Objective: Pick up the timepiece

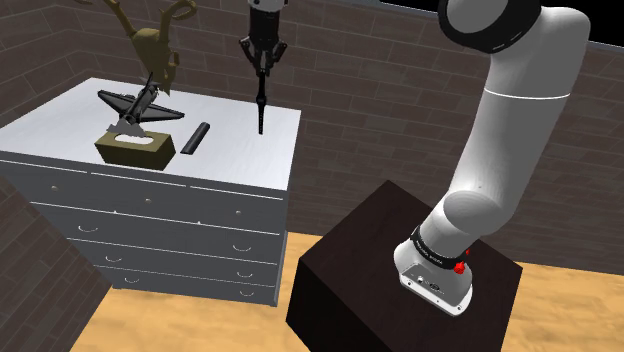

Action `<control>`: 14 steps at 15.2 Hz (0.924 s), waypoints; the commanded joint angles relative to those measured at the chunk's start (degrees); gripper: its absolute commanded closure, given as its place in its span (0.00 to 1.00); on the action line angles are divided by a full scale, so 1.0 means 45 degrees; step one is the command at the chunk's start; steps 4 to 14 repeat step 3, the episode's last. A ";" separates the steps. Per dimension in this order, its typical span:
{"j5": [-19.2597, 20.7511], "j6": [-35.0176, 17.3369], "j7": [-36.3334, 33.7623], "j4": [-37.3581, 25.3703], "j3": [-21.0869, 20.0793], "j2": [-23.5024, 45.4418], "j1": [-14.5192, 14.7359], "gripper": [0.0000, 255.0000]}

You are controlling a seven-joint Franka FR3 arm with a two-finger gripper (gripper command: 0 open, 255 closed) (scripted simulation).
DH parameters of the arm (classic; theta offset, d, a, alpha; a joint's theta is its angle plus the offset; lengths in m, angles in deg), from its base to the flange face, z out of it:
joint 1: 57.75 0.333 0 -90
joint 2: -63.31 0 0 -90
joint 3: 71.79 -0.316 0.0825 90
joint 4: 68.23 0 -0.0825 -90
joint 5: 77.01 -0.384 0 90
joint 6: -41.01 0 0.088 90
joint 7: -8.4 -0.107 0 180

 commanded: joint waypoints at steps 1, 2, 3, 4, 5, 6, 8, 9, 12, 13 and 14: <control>0.0005 0.0356 -0.0001 -0.0394 0.0000 0.0046 0.0006 1.00; 0.0005 0.0381 -0.0001 -0.0417 -0.0001 0.0044 0.0006 1.00; 0.0005 0.0382 -0.0001 -0.0419 -0.0001 0.0045 0.0006 1.00; 0.0005 0.0382 -0.0001 -0.0419 -0.0001 0.0045 0.0006 1.00; 0.0005 0.0382 -0.0001 -0.0419 -0.0001 0.0045 0.0006 1.00; 0.0005 0.0382 -0.0001 -0.0419 -0.0001 0.0045 0.0006 1.00; 0.0005 0.0382 -0.0001 -0.0419 -0.0001 0.0045 0.0006 1.00; 0.0005 0.0382 -0.0001 -0.0419 -0.0001 0.0045 0.0006 1.00; 0.0005 0.0382 -0.0001 -0.0419 -0.0001 0.0045 0.0006 1.00; 0.0005 0.0382 -0.0001 -0.0419 -0.0001 0.0045 0.0006 1.00; 0.0005 0.0382 -0.0001 -0.0419 -0.0001 0.0045 0.0006 1.00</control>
